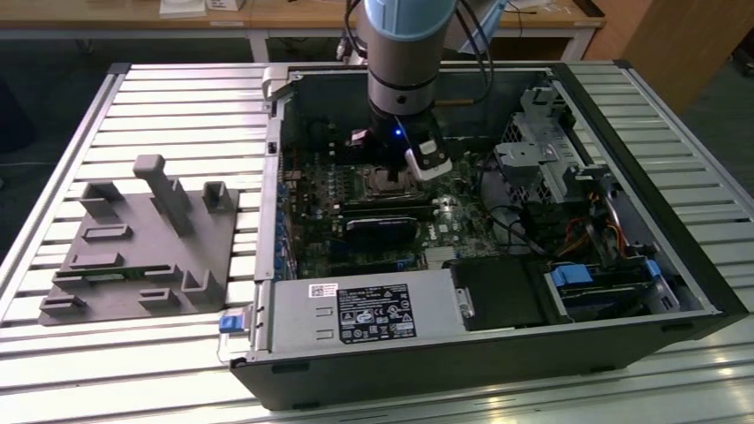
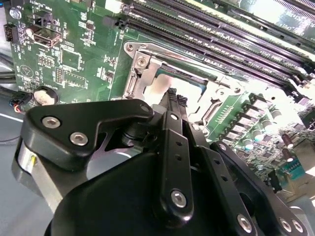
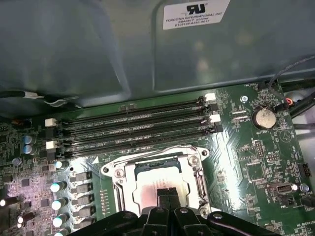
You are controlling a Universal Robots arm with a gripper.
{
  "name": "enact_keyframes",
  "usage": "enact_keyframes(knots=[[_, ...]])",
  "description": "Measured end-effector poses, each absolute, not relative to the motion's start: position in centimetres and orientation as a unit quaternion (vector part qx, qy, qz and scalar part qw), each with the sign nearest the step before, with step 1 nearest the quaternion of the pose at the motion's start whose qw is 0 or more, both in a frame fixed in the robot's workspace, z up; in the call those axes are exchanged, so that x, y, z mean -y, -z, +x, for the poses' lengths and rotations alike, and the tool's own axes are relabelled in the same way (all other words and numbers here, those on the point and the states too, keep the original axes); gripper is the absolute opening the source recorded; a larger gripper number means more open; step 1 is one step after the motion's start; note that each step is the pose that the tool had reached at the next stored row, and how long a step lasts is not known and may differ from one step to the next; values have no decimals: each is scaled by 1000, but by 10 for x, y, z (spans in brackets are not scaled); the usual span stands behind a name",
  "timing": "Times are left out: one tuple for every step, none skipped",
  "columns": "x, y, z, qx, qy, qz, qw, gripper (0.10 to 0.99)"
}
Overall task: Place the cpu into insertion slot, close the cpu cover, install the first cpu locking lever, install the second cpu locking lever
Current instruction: 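Install the second cpu locking lever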
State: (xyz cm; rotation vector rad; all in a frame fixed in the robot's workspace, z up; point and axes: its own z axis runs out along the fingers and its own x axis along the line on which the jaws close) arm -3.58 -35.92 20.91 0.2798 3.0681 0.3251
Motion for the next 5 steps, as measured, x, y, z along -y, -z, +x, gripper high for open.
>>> enact_keyframes(knots=[[359,-209,-36,-990,-105,90,22,106],[359,-209,-36,-990,-105,90,22,106],[359,-209,-36,-990,-105,90,22,106],[359,-209,-36,-990,-105,90,22,106],[359,-209,-36,-990,-105,90,22,106]])
